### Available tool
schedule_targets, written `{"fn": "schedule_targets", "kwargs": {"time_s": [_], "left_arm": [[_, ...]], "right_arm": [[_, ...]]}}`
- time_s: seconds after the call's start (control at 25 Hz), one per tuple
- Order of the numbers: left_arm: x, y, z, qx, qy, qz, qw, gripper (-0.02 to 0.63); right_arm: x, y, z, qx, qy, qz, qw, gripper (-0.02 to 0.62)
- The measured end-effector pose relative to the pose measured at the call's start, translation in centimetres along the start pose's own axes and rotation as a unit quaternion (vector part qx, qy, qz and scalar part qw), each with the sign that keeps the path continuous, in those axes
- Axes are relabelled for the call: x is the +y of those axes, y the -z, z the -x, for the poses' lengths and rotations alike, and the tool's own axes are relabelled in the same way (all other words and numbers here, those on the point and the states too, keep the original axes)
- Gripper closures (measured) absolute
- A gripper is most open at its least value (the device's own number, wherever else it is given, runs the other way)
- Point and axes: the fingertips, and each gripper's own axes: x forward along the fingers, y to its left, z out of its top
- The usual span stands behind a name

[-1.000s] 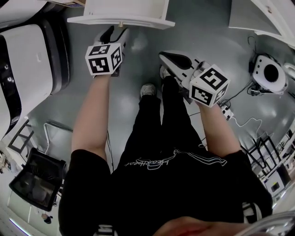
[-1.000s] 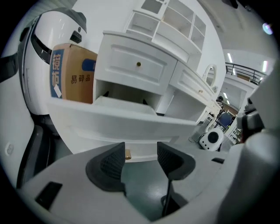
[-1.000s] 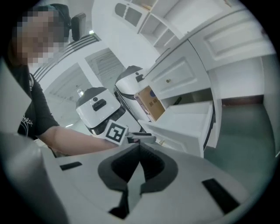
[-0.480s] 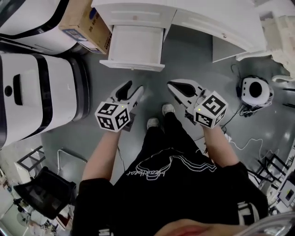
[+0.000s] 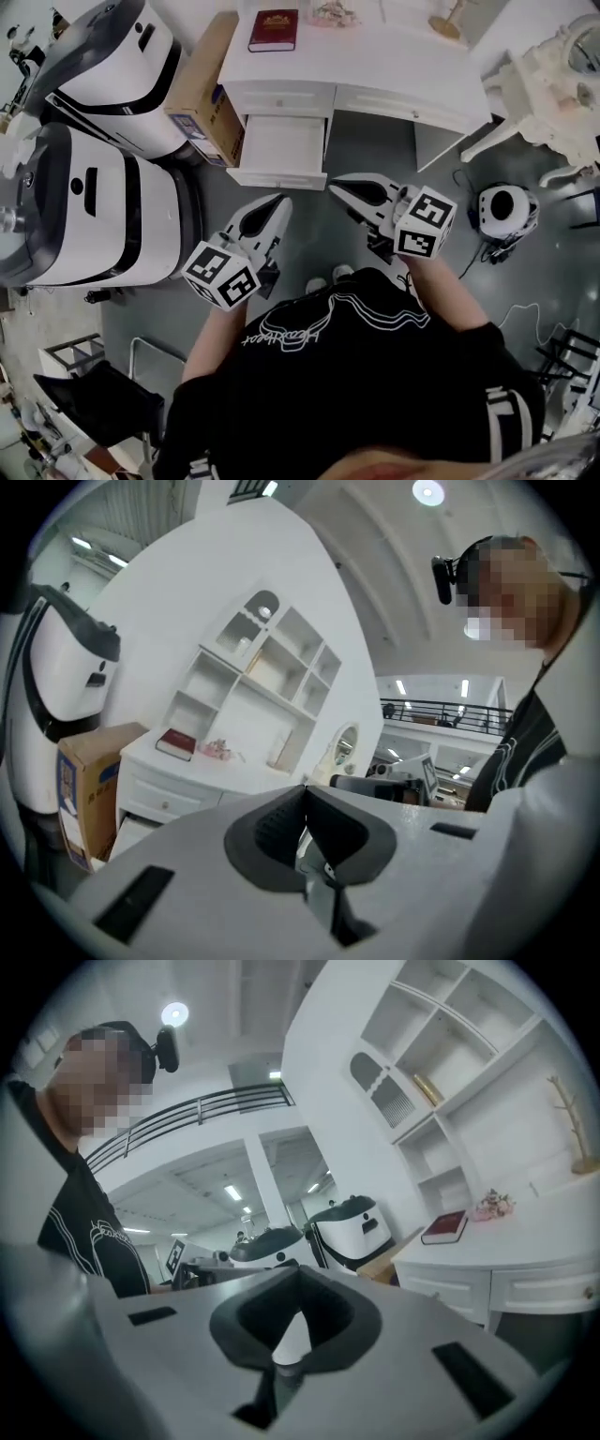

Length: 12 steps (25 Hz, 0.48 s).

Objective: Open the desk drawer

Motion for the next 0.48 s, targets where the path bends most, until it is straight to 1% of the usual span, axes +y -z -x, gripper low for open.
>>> {"fn": "schedule_targets", "kwargs": {"time_s": [0.08,0.16,0.2,0.28,0.36,0.48], "left_arm": [[-2.1,-1.5,1.2,0.005,0.011,-0.037,0.9992,0.601],[-3.6,-2.7,1.7,0.010,0.005,-0.067,0.9977,0.602],[-4.1,-3.2,1.7,0.009,0.001,-0.075,0.9971,0.603],[-4.9,-4.2,2.0,0.001,-0.007,-0.077,0.9970,0.603],[-5.7,-4.7,2.7,-0.011,-0.008,-0.072,0.9973,0.601],[-6.5,-4.9,3.1,-0.024,-0.005,-0.072,0.9971,0.601]], "right_arm": [[1.2,-1.5,0.5,-0.008,-0.004,0.016,1.000,0.591],[2.3,-3.0,1.4,-0.014,-0.006,0.038,0.999,0.591],[2.9,-3.7,1.9,-0.020,-0.005,0.050,0.999,0.591],[4.3,-4.7,2.7,-0.030,-0.008,0.072,0.997,0.591],[5.6,-4.5,3.1,-0.027,-0.013,0.089,0.996,0.591],[6.3,-3.9,3.4,-0.019,-0.011,0.096,0.995,0.589]]}}
